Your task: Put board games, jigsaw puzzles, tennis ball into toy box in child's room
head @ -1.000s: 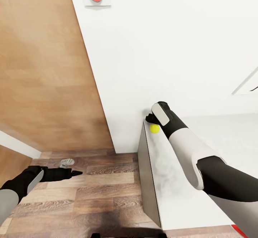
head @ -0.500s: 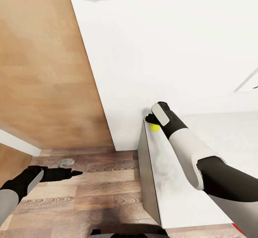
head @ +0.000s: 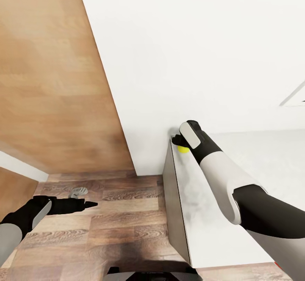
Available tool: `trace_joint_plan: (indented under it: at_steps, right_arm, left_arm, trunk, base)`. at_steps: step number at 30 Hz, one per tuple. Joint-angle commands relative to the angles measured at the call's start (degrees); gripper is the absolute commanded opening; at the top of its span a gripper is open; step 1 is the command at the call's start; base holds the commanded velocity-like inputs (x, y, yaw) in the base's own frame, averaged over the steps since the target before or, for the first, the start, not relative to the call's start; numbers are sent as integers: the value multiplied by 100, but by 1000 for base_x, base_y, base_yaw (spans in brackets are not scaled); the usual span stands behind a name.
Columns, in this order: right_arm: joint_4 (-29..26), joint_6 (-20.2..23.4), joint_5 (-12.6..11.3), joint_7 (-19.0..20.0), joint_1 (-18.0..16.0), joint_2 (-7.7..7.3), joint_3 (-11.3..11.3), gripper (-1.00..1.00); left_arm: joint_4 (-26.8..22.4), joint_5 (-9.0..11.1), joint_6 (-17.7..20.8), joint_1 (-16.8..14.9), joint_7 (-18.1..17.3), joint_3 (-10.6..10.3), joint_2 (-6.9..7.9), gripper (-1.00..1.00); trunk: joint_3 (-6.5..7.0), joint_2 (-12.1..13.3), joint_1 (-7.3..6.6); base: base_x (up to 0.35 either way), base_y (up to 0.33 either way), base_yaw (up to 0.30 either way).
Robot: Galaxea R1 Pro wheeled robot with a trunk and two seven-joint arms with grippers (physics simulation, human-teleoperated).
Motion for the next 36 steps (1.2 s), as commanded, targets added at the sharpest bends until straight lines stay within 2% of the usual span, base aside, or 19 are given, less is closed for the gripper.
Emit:
trace_joint_plan:
  at_steps: [1, 23, 24, 36]
  right_arm:
    - [-4, 11, -60, -57, -4, -6, 29, 100]
    - [4, 28, -73, -67, 29, -19, -13, 100]
    - [4, 30, -69, -73, 31, -17, -12, -100]
    - [4, 37, -74, -63, 32, -23, -15, -100]
  left_arm:
    - [-5, 52, 43, -4, 3, -31, 7, 100]
    - [-5, 52, 42, -4, 3, -31, 10, 100]
    - [-5, 52, 42, -4, 3, -28, 10, 100]
    - [-5, 52, 42, -4, 3, -29, 10, 100]
  trunk:
    - [-11, -10, 3]
    - [-15, -10, 3]
    - [-15, -10, 3]
    - [-15, -10, 3]
  base:
    - [0, 0, 0]
    - [0, 0, 0]
    - [0, 0, 0]
    - [0, 0, 0]
